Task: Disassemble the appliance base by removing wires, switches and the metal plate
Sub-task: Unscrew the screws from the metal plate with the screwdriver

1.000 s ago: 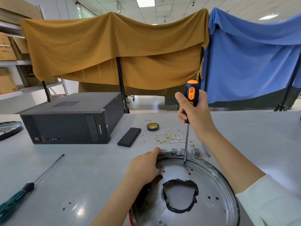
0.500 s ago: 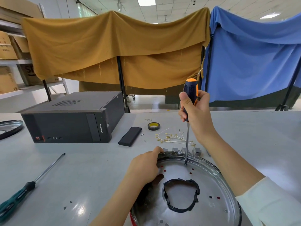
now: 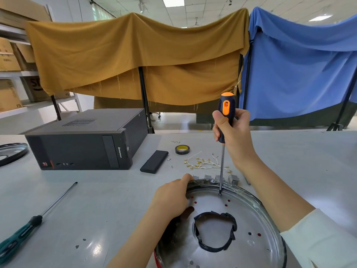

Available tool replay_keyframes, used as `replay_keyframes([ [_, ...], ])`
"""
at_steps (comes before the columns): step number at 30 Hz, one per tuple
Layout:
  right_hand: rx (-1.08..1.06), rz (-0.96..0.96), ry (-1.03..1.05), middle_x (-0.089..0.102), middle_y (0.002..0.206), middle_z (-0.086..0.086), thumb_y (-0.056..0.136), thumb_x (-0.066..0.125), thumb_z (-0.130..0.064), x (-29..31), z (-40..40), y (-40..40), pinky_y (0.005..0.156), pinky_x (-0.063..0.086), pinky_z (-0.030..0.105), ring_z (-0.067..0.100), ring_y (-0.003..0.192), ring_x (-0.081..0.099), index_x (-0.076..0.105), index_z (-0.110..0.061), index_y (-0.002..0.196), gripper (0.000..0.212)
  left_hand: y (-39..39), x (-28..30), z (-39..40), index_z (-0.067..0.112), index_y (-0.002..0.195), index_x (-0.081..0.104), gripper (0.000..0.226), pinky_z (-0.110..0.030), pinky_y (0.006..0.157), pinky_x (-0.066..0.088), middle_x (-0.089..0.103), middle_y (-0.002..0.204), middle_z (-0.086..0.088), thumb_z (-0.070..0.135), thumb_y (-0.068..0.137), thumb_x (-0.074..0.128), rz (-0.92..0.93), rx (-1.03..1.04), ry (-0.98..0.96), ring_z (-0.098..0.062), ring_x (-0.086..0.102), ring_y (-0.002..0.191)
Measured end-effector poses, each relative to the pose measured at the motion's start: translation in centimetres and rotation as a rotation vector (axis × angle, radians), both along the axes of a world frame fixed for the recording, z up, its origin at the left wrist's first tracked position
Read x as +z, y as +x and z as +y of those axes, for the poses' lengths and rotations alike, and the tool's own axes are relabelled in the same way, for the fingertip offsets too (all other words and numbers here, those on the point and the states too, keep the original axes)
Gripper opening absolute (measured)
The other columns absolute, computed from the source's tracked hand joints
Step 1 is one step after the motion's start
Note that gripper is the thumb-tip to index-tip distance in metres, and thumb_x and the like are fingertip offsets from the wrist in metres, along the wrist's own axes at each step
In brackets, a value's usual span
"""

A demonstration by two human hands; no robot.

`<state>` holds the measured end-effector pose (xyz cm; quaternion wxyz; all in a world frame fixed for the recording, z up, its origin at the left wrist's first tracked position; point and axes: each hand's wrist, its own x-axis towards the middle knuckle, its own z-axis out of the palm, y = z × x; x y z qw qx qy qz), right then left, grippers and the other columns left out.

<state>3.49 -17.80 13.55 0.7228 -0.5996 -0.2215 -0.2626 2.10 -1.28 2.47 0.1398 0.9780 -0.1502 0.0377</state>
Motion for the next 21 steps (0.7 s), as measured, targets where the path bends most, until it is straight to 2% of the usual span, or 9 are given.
replay_keyframes([
  [2,-0.012,0.011,-0.029,0.055,0.079,0.003,0.088,0.052,-0.04,-0.29,0.0,0.13,0.054,0.044,0.027,0.014,0.059,0.047,0.044,-0.016,0.097,0.027,-0.02,-0.02,0.02,0.037,0.128,0.032,0.054,-0.037,0.081,0.048,0.06,0.121,0.003,0.021,0.081,0.054,0.004,0.001,0.002,-0.022,0.058,0.11],
  [4,-0.019,0.03,-0.065,0.059,0.079,-0.001,0.089,0.04,-0.049,-0.44,0.16,0.09,0.056,0.045,0.026,0.013,0.059,0.048,0.052,-0.019,0.096,0.033,-0.01,-0.04,0.04,0.037,0.128,0.032,0.054,-0.037,0.082,0.048,0.06,0.12,0.003,0.022,0.081,0.054,0.004,0.001,0.001,-0.022,0.058,0.11],
  [6,0.012,0.026,-0.062,0.056,0.075,-0.001,0.089,0.035,-0.052,-0.49,0.27,0.05,0.055,0.044,0.025,0.012,0.057,0.046,0.05,-0.019,0.102,0.039,0.0,-0.06,0.04,0.038,0.128,0.032,0.053,-0.038,0.083,0.049,0.06,0.12,0.004,0.025,0.082,0.055,0.002,0.0,0.001,-0.021,0.058,0.109],
  [9,0.054,0.026,-0.082,0.051,0.075,0.001,0.087,0.049,-0.047,-0.5,0.19,0.17,0.055,0.042,0.025,0.012,0.056,0.044,0.035,-0.019,0.109,0.039,0.0,-0.04,0.01,0.038,0.128,0.032,0.052,-0.038,0.083,0.049,0.061,0.12,0.004,0.027,0.083,0.055,-0.002,0.0,0.001,-0.021,0.058,0.109],
  [12,0.03,0.008,-0.123,0.051,0.077,0.003,0.092,0.057,-0.024,-0.59,0.18,0.29,0.057,0.044,0.027,0.014,0.059,0.046,0.034,-0.018,0.103,0.026,0.01,0.01,0.0,0.038,0.128,0.032,0.052,-0.037,0.081,0.049,0.06,0.12,0.003,0.027,0.083,0.055,-0.005,0.0,0.004,-0.022,0.058,0.109],
  [14,0.026,0.007,-0.127,0.055,0.083,0.006,0.094,0.049,-0.028,-0.73,0.19,0.26,0.06,0.047,0.029,0.015,0.065,0.049,0.043,-0.019,0.104,0.014,-0.01,0.02,-0.01,0.038,0.129,0.031,0.052,-0.036,0.081,0.048,0.06,0.121,0.003,0.027,0.083,0.055,-0.008,0.001,0.005,-0.022,0.058,0.109],
  [17,0.004,0.034,-0.119,0.053,0.086,0.009,0.099,0.034,-0.035,-0.71,0.3,0.06,0.06,0.047,0.03,0.013,0.066,0.047,0.05,-0.024,0.104,0.02,-0.04,0.03,-0.02,0.038,0.128,0.031,0.052,-0.036,0.081,0.049,0.06,0.121,0.003,0.027,0.083,0.054,-0.005,0.001,0.009,-0.021,0.058,0.109],
  [19,0.028,0.048,-0.038,0.052,0.081,0.004,0.095,0.037,-0.041,-0.64,0.38,0.1,0.055,0.043,0.026,0.01,0.06,0.046,0.045,-0.02,0.108,0.026,-0.02,0.06,-0.04,0.037,0.128,0.031,0.052,-0.036,0.08,0.049,0.06,0.121,0.003,0.026,0.083,0.055,-0.002,0.003,0.01,-0.022,0.058,0.108],
  [21,0.009,0.048,-0.007,0.05,0.077,0.001,0.091,0.052,-0.036,-0.7,0.47,0.31,0.053,0.041,0.022,0.009,0.057,0.045,0.034,-0.019,0.112,0.032,0.01,0.09,-0.06,0.037,0.129,0.031,0.052,-0.036,0.079,0.048,0.06,0.121,0.003,0.025,0.083,0.054,0.001,0.002,0.011,-0.023,0.058,0.108],
])
